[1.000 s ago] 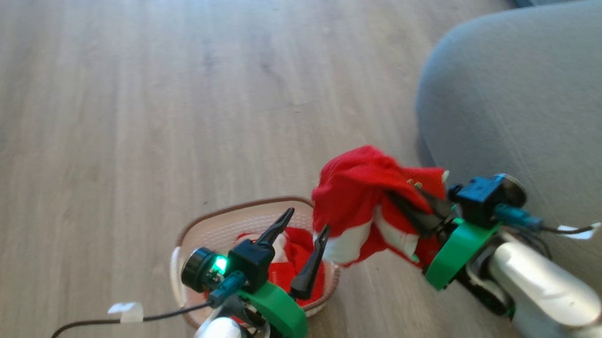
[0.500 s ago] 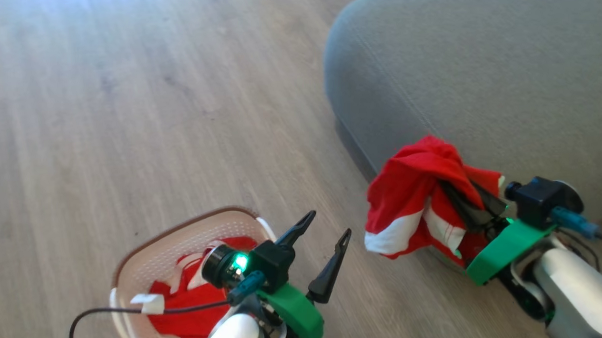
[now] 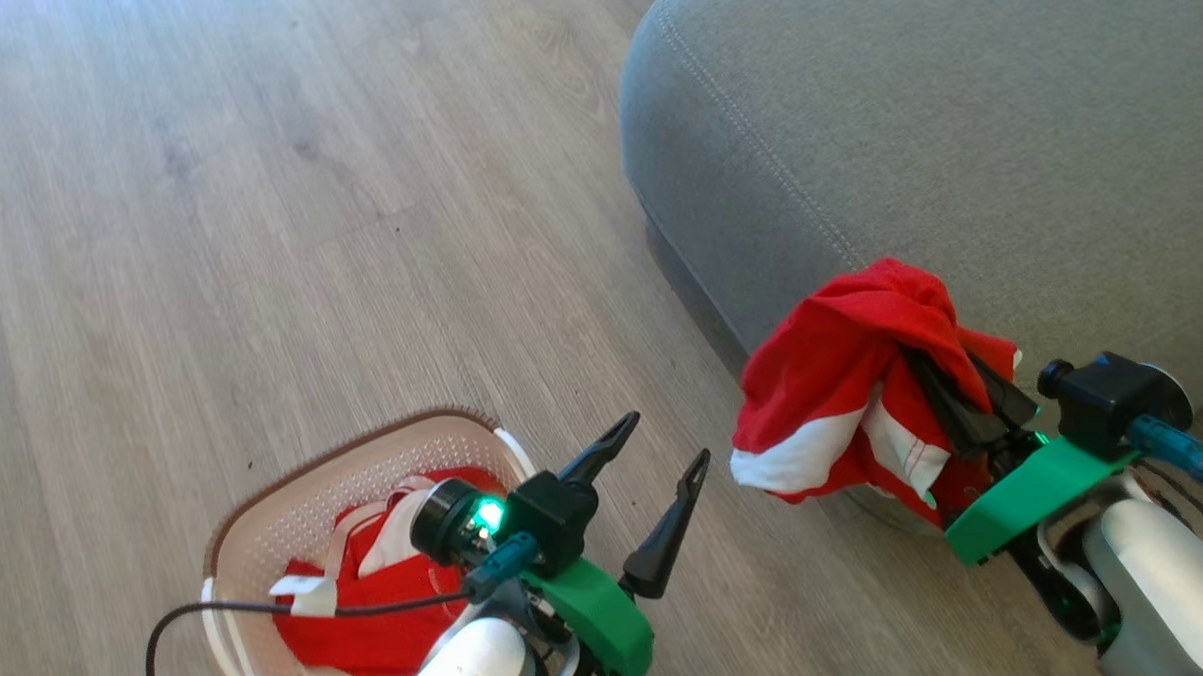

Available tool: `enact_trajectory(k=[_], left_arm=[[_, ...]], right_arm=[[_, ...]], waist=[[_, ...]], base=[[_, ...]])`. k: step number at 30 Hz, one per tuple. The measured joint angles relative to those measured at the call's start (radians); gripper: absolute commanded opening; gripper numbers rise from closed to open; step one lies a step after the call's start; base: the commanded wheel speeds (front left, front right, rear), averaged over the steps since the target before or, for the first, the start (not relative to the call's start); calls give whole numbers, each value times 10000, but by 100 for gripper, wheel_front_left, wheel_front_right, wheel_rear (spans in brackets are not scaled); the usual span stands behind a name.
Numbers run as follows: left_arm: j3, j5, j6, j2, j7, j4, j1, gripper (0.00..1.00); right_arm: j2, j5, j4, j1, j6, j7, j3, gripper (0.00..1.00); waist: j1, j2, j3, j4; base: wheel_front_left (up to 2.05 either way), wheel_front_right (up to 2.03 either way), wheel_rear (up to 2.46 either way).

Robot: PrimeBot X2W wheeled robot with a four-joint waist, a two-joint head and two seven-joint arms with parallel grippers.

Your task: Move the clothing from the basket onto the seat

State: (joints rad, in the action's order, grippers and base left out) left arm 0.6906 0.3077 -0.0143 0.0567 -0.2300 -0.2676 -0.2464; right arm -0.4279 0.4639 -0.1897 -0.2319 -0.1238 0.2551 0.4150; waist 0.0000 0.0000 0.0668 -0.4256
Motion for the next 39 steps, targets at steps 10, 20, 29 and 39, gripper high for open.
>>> enact_trajectory(k=[10,20,29,39], left_arm=[[111,-150,58,169,291,309,-587,100],[-282,-819,82,991,1237,1467,-2751,100],[-577,-1381,-15,1411,1808,2040,-4498,100],[-646,-1494,13,1450,1954,2211,-5060,100]], right_arm=[[548,-71,12,-232,0,0,-823,0],[1384,-127,-326,-3632,2,0,-2957,0],[1206,-128,-1398,-7123,0,2,-5041,0],[-895,-176,-4416,-10461,0,2,-6412,0]], waist=[[0,0,989,292],[3,0,3675,698],[5,-2,6136,969],[1,-1,8062,1266]], base=[[0,0,0],[0,0,0],[0,0,0],[0,0,0]])
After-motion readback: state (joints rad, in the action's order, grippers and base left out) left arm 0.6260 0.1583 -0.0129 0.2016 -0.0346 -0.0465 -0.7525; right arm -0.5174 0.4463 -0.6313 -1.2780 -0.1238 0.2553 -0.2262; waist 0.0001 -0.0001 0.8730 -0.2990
